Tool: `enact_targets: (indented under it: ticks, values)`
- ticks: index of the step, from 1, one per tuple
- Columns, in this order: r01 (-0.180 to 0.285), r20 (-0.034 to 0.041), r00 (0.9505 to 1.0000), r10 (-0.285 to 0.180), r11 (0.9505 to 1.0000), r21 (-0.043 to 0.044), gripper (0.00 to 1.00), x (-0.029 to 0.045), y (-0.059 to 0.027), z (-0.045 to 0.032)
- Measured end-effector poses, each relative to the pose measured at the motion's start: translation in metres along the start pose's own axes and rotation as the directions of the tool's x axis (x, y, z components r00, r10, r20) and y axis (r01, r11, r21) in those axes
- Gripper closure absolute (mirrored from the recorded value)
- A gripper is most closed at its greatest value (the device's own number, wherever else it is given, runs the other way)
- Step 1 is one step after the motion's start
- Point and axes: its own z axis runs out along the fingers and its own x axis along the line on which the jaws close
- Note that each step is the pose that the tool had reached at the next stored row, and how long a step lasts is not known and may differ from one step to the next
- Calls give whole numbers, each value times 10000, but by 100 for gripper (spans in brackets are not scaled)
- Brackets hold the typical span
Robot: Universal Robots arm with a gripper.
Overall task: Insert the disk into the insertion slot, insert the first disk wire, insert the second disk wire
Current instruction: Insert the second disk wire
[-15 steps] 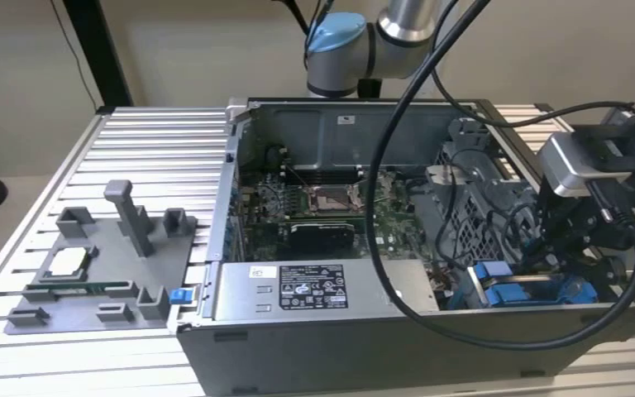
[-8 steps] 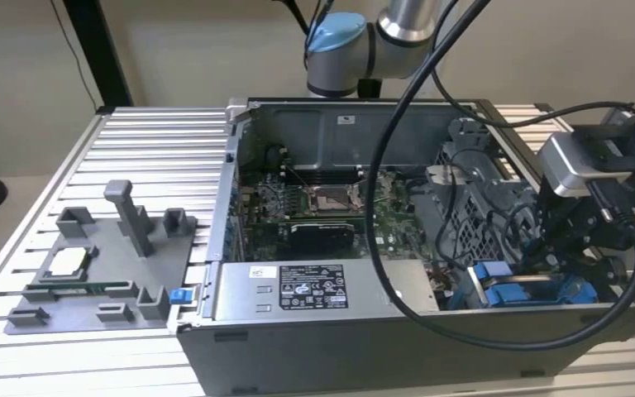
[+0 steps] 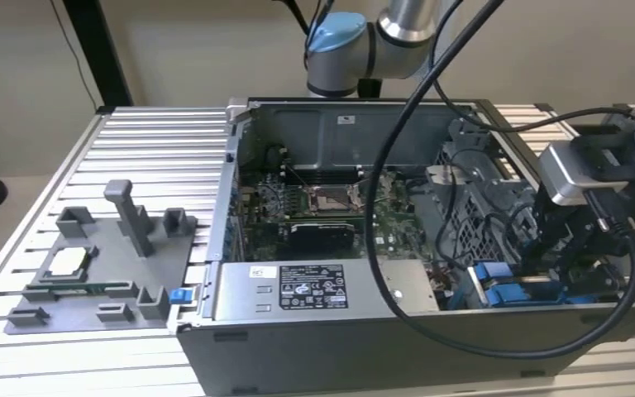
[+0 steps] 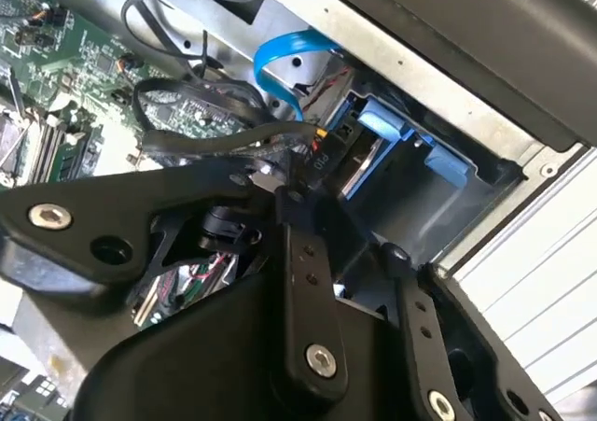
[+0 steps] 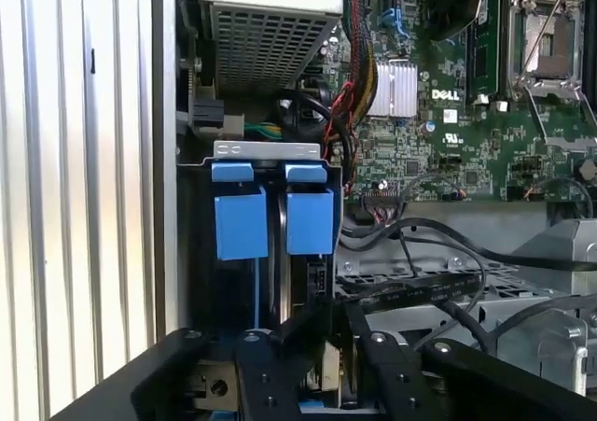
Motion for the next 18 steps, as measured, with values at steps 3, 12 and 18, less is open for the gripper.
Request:
enact_targets:
  ticks: [3,12,18]
  values:
    - [0,-7,10000,0,10000,0,0,1,0,-3]
    - [-2,-4,10000,2,10000,-6,0,-38,7,-182]
    - [-3,-9,10000,3,10000,-12,0,-83,13,-390]
